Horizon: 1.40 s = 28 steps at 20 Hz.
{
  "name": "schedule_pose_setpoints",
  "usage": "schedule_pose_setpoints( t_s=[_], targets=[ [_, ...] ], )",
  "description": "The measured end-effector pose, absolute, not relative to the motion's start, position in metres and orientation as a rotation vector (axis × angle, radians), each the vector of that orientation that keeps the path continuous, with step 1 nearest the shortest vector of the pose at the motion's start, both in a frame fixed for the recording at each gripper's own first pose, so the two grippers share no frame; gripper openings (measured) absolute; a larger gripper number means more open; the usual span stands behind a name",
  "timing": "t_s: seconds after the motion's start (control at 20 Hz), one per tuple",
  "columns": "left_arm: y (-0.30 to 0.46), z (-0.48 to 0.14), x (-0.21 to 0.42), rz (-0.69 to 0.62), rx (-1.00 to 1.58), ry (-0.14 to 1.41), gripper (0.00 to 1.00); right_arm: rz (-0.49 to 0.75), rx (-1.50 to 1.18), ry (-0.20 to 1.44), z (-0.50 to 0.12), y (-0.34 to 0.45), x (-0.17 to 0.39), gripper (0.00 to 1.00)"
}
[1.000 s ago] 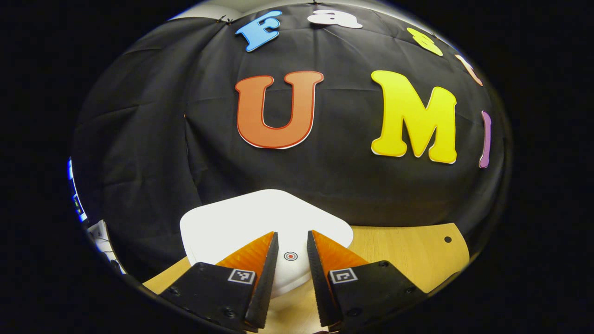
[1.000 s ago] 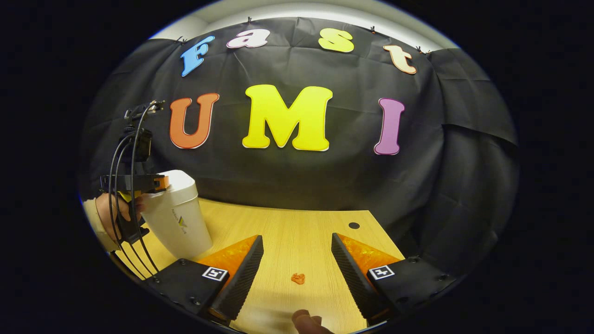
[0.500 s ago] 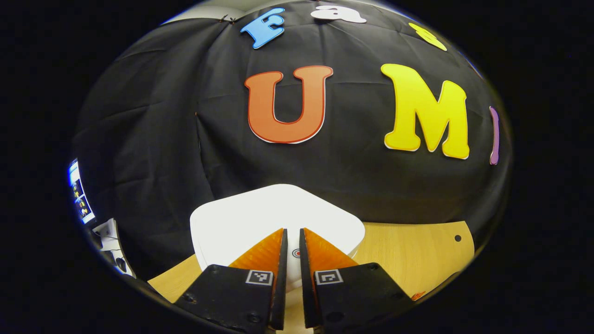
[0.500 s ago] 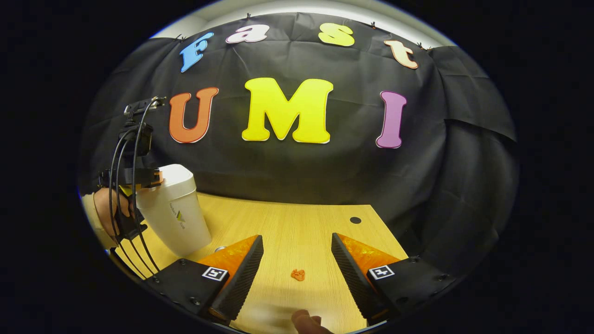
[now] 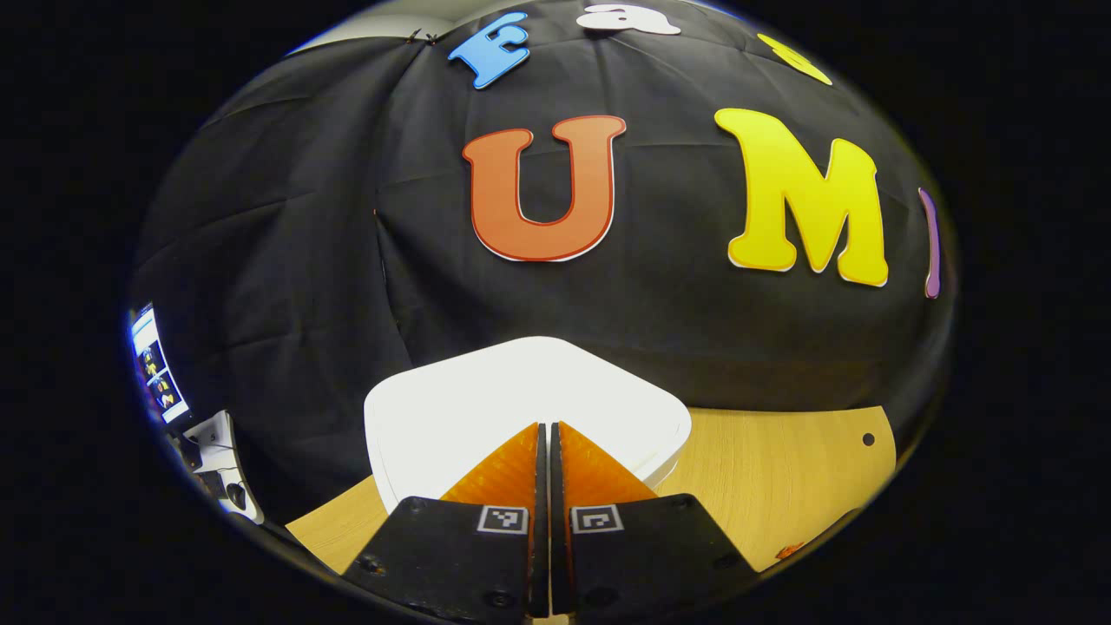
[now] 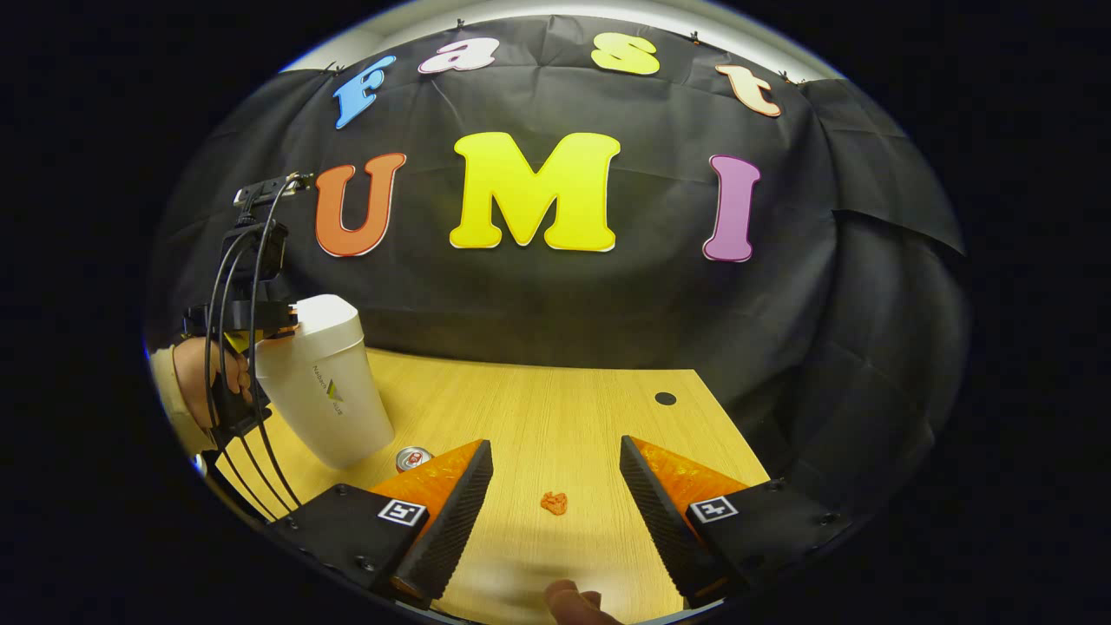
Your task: Press the lid of the desktop garbage bin to open it, pick up the crumpled paper on the desktop and throw it into the bin, then pick up the pop can on the desktop and drop it into the bin, and finally close the garbage bin lid.
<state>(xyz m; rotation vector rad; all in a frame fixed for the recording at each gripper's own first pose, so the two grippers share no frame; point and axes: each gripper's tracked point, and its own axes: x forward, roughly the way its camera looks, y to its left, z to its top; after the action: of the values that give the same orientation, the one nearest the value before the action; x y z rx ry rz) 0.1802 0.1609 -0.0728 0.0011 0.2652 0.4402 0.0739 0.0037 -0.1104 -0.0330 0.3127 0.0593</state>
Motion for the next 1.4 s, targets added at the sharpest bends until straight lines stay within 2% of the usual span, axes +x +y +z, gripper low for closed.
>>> schedule_pose_setpoints(
  t_s=[0.5, 0.7, 0.95, 1.2, 1.3, 1.4],
  targets=[
    [0.161, -0.059, 0.178, 0.461, 0.013, 0.274, 0.03, 0.079, -0.014, 0.287, -0.098, -0.001, 0.072, 0.94],
    [0.160, -0.026, 0.170, 0.474, 0.056, 0.221, 0.04, 0.088, -0.002, 0.277, -0.094, 0.002, 0.071, 0.94],
    [0.139, 0.031, 0.156, 0.426, 0.109, 0.101, 0.03, 0.099, 0.009, 0.268, -0.091, 0.008, 0.066, 0.94],
    [0.109, 0.034, 0.134, 0.344, 0.050, 0.073, 0.04, 0.109, 0.000, 0.266, -0.095, 0.016, 0.057, 0.94],
    [0.102, 0.033, 0.121, 0.325, 0.036, 0.065, 0.07, 0.113, -0.011, 0.266, -0.097, 0.018, 0.053, 0.94],
    [0.091, 0.023, 0.113, 0.284, 0.023, 0.074, 0.17, 0.116, -0.016, 0.268, -0.098, 0.019, 0.048, 0.94]
  ],
)
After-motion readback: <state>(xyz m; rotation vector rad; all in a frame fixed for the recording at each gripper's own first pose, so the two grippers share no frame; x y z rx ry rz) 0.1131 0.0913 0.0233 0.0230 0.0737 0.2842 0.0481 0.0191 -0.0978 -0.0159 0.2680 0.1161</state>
